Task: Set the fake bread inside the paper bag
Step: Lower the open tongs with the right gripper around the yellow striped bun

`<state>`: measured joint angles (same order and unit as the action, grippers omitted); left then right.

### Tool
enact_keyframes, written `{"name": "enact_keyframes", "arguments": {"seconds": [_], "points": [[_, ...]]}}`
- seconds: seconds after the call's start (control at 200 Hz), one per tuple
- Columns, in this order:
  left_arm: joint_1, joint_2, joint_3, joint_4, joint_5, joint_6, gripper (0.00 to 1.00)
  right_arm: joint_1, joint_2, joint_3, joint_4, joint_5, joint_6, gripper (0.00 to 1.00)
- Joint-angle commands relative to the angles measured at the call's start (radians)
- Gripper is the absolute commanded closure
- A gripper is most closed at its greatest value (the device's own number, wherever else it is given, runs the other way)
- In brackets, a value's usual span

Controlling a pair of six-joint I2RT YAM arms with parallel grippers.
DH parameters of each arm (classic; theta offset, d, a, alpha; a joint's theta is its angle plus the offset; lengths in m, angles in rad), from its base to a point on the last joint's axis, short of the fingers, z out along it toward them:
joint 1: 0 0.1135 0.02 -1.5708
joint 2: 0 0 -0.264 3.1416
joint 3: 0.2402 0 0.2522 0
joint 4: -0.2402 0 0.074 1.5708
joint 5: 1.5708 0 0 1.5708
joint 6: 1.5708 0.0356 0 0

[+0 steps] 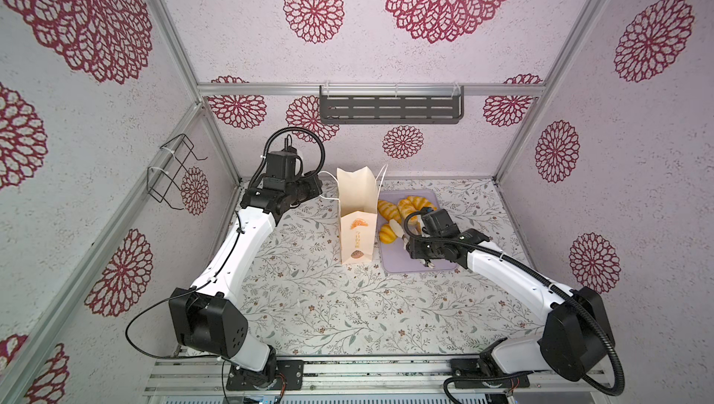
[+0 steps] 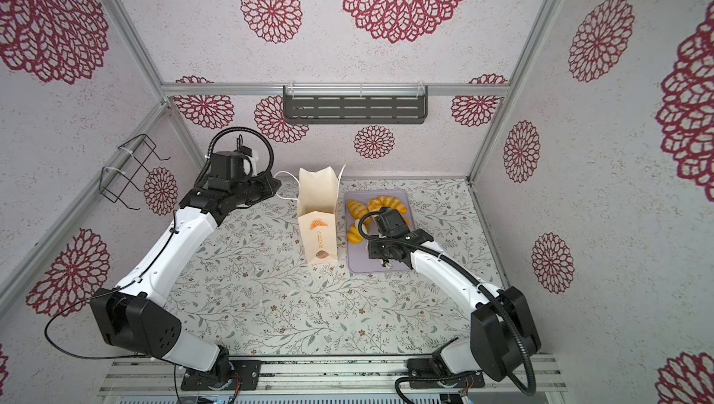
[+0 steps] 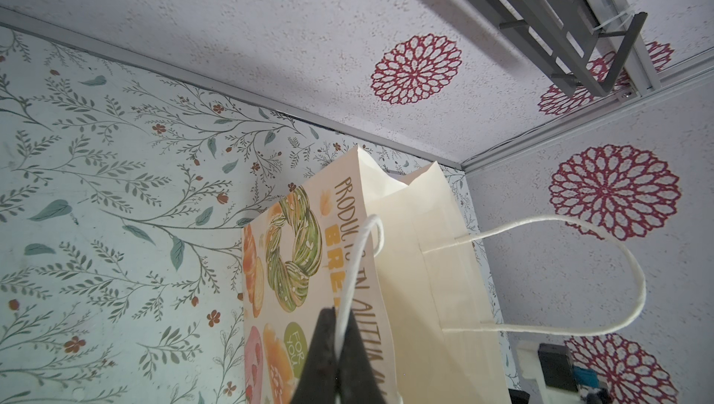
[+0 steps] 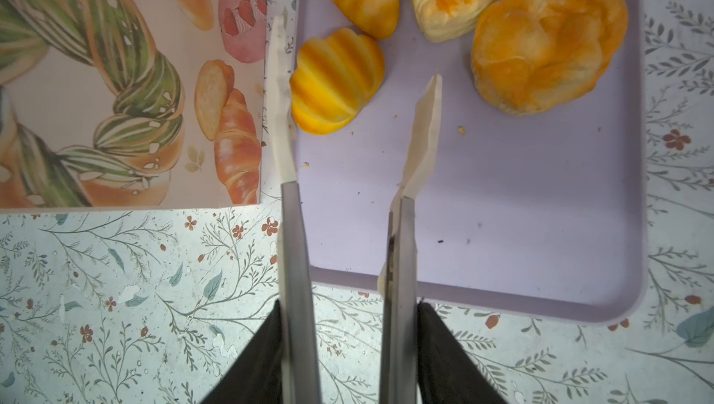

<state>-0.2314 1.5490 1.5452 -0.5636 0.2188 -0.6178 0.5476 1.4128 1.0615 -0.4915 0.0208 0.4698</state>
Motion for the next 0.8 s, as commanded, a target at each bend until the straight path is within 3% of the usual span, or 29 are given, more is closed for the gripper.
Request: {"name": "enact_keyframes", "arguments": {"seconds": [0.0,0.791], "points": [[-0.005,-0.006,0.003,0.001,0.002,0.007,1.0,-0.004,0.005,0.056,0.039,0.001,0.053,0.49],[-0.004,-0.01,0.004,-0.002,-0.002,0.01,1.0,0.06,0.204,0.268,-0.065,0.074,0.162,0.51]]}}
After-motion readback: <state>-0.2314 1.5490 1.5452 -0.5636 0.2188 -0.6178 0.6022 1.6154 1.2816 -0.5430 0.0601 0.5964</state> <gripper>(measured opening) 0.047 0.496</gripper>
